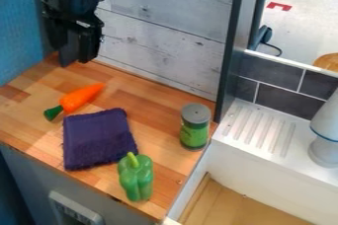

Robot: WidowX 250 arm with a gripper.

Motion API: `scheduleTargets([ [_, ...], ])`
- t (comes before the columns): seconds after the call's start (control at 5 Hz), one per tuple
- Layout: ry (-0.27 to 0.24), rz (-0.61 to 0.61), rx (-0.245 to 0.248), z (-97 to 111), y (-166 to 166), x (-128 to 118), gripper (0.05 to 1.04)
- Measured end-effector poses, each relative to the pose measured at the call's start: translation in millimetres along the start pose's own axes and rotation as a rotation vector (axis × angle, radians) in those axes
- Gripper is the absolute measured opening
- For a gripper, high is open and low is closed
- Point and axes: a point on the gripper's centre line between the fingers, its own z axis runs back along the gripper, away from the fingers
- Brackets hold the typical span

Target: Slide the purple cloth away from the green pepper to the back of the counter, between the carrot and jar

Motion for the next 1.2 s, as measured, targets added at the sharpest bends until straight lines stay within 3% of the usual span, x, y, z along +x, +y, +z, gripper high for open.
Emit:
scheduleTargets([
  [0.2, 0.039, -0.004, -0.014, -13, -3, -3, 1.003],
  [0.4, 0.046, -0.004, -0.02, -16, -4, -3, 1.003],
  [0.6, 0.073, -0.014, -0.069, -34, -17, -16, 1.003],
  [0.8, 0.022, -0.109, -0.151, -42, -36, -23, 1.003],
  [1.0, -0.012, -0.083, -0.163, -55, -43, -26, 1.003],
  [1.2, -0.042, -0.056, -0.089, -61, -45, -37, 1.003],
])
